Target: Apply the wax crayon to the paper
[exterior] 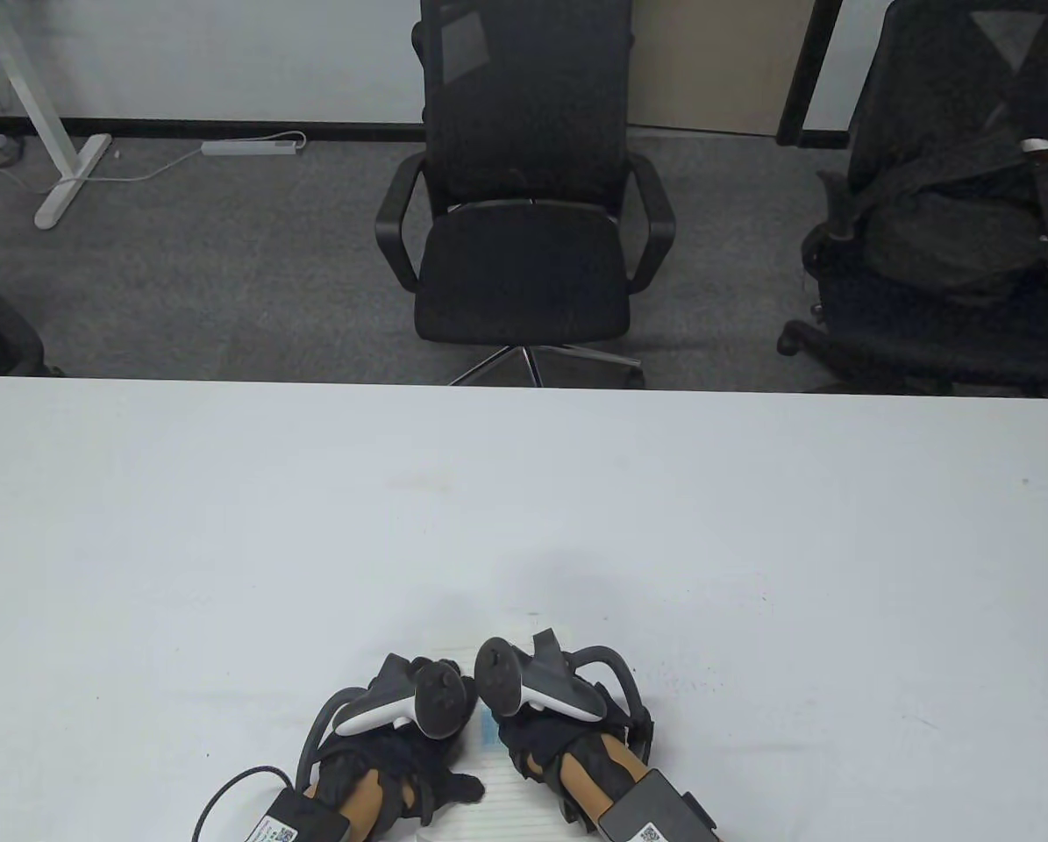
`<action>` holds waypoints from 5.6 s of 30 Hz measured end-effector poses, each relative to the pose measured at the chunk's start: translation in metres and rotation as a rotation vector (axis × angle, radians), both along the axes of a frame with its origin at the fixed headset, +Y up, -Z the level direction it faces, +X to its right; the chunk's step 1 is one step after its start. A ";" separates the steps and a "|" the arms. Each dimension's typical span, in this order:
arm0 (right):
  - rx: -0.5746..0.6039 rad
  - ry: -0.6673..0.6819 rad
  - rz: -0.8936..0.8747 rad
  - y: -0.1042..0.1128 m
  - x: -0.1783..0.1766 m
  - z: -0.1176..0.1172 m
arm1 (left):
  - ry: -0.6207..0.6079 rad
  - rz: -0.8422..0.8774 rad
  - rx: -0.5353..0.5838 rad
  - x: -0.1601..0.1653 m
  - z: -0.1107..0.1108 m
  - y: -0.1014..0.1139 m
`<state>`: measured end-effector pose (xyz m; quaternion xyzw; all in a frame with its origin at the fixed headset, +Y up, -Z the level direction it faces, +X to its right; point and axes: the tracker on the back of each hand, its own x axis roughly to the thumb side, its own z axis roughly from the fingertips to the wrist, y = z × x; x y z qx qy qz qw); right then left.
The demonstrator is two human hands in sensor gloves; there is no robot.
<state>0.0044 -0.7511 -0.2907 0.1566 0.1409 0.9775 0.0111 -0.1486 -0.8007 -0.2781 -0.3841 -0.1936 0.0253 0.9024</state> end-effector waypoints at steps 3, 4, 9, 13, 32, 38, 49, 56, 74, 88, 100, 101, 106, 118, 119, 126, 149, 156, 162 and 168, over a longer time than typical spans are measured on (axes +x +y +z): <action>0.102 -0.010 -0.009 -0.001 0.000 0.001 | 0.001 0.000 0.000 0.000 0.000 0.000; 0.090 -0.003 -0.004 -0.001 -0.001 0.002 | 0.001 0.000 0.001 0.000 0.000 0.000; -0.042 0.038 0.024 0.000 -0.003 0.003 | 0.000 0.000 0.001 0.000 0.000 0.000; 0.078 0.001 -0.009 -0.001 -0.002 0.004 | 0.000 0.000 0.000 0.000 0.000 0.000; 0.026 0.019 0.047 0.002 -0.004 0.007 | 0.000 0.000 0.001 0.000 0.000 -0.001; -0.010 0.052 0.070 0.003 -0.004 0.007 | 0.000 0.000 0.002 0.000 0.000 0.000; 0.087 0.031 0.065 0.002 -0.002 0.006 | 0.001 0.000 0.003 0.000 0.000 0.000; 0.162 -0.028 0.010 -0.001 0.001 0.001 | -0.001 -0.003 0.001 0.000 0.000 0.000; 0.004 0.010 0.016 0.002 0.002 -0.004 | -0.002 -0.006 0.002 0.000 0.000 0.000; 0.081 -0.044 0.001 0.001 0.004 -0.005 | -0.002 -0.006 0.002 0.001 0.000 0.000; 0.191 -0.074 -0.028 -0.001 0.003 -0.003 | -0.002 -0.007 0.001 0.001 0.000 0.000; 0.209 -0.072 -0.025 -0.001 0.003 -0.003 | -0.001 -0.007 0.001 0.000 0.000 0.000; 0.074 -0.024 0.011 0.002 0.001 -0.002 | -0.001 -0.007 0.001 0.000 0.000 0.000; 0.008 -0.044 0.007 0.002 0.008 -0.006 | -0.001 -0.006 0.000 0.000 0.000 0.000; 0.036 -0.049 -0.004 0.001 0.008 -0.007 | -0.001 -0.006 0.000 0.000 0.000 0.000; 0.002 -0.025 0.032 0.003 0.006 -0.006 | -0.001 -0.007 0.001 0.000 0.000 0.000; -0.080 0.001 0.061 0.002 0.002 -0.001 | -0.001 -0.009 0.001 0.001 0.000 0.001; 0.099 -0.052 0.013 -0.001 0.003 0.001 | -0.002 -0.010 0.001 0.001 0.000 0.001; -0.046 -0.005 0.054 0.001 0.001 0.001 | -0.001 -0.010 0.000 0.001 0.000 0.001; 0.112 -0.055 0.033 -0.001 0.002 0.002 | -0.002 -0.010 0.000 0.001 0.000 0.001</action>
